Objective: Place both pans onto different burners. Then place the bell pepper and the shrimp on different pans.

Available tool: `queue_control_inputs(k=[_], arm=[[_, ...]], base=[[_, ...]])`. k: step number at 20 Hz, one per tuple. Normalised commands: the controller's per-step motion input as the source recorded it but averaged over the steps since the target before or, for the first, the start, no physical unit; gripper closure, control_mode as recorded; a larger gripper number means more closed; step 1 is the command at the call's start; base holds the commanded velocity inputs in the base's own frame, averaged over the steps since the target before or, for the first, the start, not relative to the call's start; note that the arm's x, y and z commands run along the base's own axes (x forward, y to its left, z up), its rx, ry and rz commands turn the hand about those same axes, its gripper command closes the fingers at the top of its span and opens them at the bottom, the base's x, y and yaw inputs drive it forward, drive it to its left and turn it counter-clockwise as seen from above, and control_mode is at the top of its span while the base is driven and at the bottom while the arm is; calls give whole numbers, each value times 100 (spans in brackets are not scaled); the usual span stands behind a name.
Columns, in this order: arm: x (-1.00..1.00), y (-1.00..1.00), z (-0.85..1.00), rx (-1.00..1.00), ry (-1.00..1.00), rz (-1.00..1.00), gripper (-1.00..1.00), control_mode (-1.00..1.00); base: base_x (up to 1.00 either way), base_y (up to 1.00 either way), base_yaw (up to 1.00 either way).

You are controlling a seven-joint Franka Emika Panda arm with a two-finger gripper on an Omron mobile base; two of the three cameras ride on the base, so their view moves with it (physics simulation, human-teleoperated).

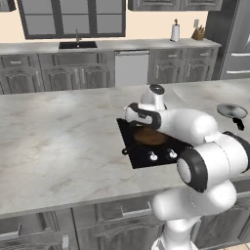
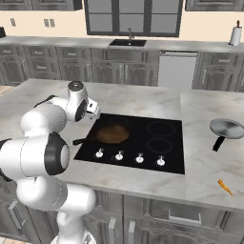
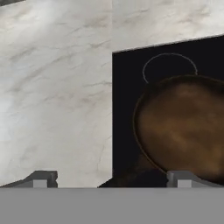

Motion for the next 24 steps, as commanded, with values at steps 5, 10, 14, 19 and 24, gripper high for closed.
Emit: queue_control_inputs(k=[5, 10, 14, 19, 24], arm=[[-5, -16, 18, -27, 0, 39, -100, -100], [-5, -9, 47, -42, -5, 15, -100, -100], [-21, -15, 54, -28, -7, 8, -100, -100], [-43, -28, 7, -3, -1, 0, -100, -100], [-48, -29, 0, 1, -2, 0, -100, -100]], base=[[0, 0, 0], [0, 0, 0], [0, 0, 0], [0, 0, 0], [0, 0, 0]])
